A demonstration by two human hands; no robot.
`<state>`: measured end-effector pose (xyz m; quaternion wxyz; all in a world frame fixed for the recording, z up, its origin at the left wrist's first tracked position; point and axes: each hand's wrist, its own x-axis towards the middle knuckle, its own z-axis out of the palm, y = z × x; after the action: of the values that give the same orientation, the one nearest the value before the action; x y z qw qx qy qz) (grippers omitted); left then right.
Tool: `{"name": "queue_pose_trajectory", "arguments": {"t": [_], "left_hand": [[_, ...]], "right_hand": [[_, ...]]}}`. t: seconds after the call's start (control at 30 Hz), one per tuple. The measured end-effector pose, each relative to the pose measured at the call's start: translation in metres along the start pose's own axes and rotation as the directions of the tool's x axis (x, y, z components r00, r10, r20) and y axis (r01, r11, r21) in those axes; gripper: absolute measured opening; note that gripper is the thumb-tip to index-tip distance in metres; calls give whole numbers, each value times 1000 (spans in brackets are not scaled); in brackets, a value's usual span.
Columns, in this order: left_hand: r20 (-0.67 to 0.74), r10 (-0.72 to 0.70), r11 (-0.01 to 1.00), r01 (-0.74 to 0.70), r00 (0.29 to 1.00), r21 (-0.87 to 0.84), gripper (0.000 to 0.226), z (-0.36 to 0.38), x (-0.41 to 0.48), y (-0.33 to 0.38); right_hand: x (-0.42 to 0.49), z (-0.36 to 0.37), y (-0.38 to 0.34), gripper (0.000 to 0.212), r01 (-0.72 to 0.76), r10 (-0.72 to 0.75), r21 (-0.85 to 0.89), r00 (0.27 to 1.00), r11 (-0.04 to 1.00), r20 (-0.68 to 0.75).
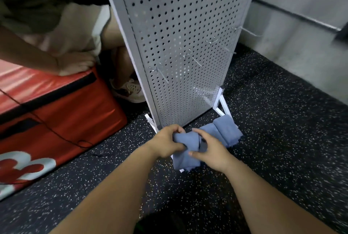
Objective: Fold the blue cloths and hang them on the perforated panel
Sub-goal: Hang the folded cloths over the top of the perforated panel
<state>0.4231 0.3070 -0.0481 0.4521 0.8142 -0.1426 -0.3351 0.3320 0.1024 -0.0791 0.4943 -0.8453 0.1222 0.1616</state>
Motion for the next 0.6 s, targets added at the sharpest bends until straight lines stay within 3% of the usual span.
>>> {"name": "queue_pose_trajectory", "arguments": {"t": [0.17,0.27,0.37,0.43,0.6], "left_hand": [[-67,92,992,-98,993,-84,45,-14,-42,37],[-194,153,987,-158,969,-11,63,-13,-67,62],[-382,287,950,-211,879,229,79,-9,-87,82],[-463,388,909,-248,797,335,71,-7,-102,97],[-482,523,851,-396,703,346,53,5,-133,141]], "right_hand": [[-33,-24,-41,52,68,-66,18,995,998,-79],[-56,-38,-67,42,110,-102,33,977,993,-188],[-79,-50,-90,39,137,-118,39,943,990,-312],[-94,-58,-103,35,153,-127,42,922,987,-366],[-126,-73,-132,39,230,-185,47,874,972,-450]]}}
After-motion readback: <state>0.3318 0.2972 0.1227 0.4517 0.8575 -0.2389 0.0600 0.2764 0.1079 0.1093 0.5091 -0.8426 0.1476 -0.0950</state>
